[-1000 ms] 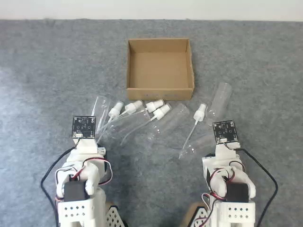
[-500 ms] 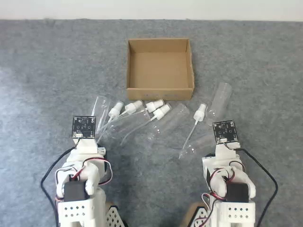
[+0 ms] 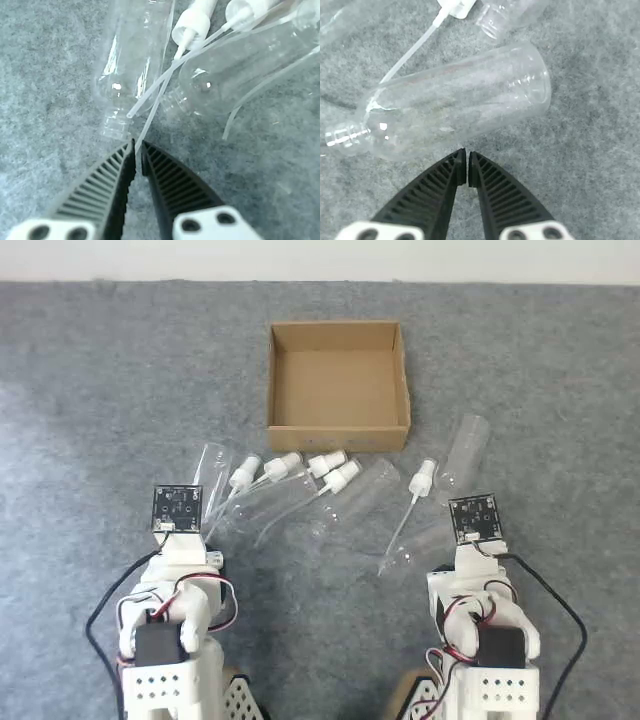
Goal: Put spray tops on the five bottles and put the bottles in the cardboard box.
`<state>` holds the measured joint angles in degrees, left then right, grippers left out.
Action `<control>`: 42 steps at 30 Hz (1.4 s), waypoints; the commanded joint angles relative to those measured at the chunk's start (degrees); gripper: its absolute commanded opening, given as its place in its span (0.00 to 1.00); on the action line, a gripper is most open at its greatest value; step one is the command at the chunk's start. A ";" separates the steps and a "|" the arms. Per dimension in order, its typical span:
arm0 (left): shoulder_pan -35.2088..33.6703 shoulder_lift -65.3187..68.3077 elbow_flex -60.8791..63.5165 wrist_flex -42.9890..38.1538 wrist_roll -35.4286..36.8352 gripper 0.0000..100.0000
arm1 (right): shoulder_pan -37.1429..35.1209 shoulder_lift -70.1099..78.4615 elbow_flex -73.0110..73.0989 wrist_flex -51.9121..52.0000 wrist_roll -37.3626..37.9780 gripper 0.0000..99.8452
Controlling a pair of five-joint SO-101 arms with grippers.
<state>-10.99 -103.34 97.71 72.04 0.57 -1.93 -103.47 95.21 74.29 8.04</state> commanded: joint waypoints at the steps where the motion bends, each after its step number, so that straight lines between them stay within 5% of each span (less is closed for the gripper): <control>1: -0.18 -1.05 -1.19 0.26 -0.09 0.02 | 1.27 -0.13 1.23 0.40 1.05 0.01; 20: -0.18 -1.05 -1.19 0.26 -0.09 0.02 | 16.48 -0.13 -23.65 -1.36 1.58 0.01; 25: -0.18 -1.05 -1.19 0.26 -0.09 0.02 | 16.13 -0.13 -29.63 -2.86 15.38 0.01; 34: -0.18 -1.05 -1.19 0.26 -0.09 0.02 | 16.40 1.63 -45.45 0.84 19.34 0.02; 42: -0.18 -1.05 -1.19 0.26 -0.09 0.02 | 13.32 22.46 -68.22 10.68 24.79 0.04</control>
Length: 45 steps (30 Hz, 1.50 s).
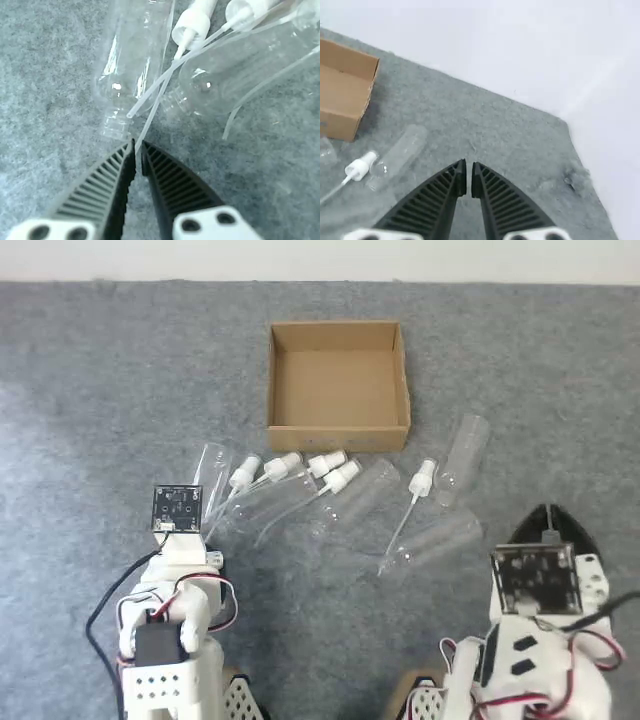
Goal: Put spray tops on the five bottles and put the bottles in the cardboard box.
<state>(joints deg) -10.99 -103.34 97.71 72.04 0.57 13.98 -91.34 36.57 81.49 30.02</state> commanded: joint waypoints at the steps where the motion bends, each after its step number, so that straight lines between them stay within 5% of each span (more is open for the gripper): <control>1: -0.18 -1.05 -1.19 0.26 -0.09 0.02 | -3.74 12.97 -11.43 5.05 3.34 0.06; 9: -0.18 -1.05 -1.19 0.26 -0.09 0.02 | -10.42 28.00 -14.95 11.30 3.87 0.29; 27: -0.18 -1.05 -1.19 0.26 -0.09 0.02 | -32.04 57.54 -5.45 15.16 21.27 0.30; 45: -0.18 -1.05 -1.19 0.26 -0.09 0.02 | -33.45 82.42 -5.27 1.01 32.35 0.29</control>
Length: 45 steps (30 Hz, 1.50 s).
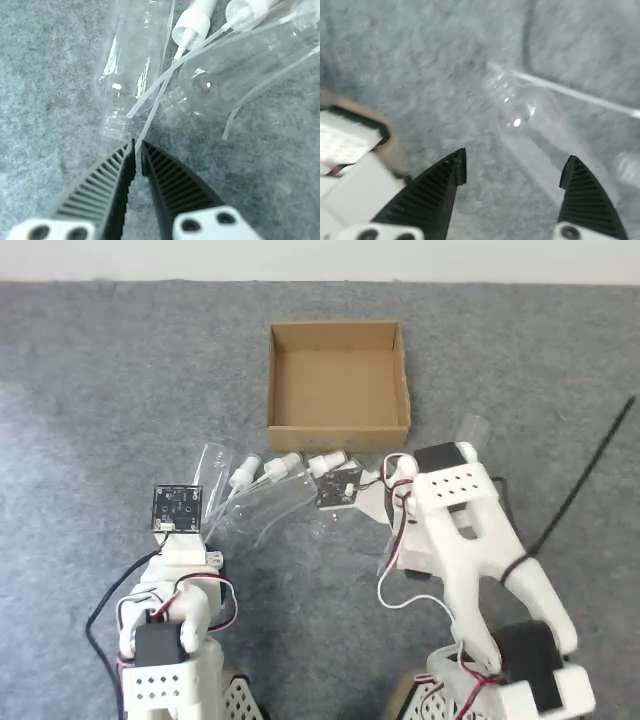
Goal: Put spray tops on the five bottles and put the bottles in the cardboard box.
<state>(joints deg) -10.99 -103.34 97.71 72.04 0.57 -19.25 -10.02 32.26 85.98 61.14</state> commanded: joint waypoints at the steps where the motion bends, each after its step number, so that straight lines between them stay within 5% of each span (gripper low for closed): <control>1: -0.18 -1.05 -1.19 0.26 -0.09 0.02 | -0.22 1.80 -0.97 -4.35 1.23 0.29; 16: -0.18 -1.05 -1.19 0.26 -0.09 0.02 | 6.73 9.36 -0.97 -10.95 0.79 0.29; 37: -0.18 -1.05 -1.19 0.26 -0.09 0.02 | 10.42 8.92 -1.05 -11.03 -31.38 0.29; 45: -0.18 -1.05 -1.19 0.26 -0.09 0.02 | 10.42 8.92 -1.14 -12.09 -35.52 0.30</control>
<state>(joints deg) -10.99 -103.34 97.71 72.04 0.57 -9.93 0.44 32.35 75.69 27.30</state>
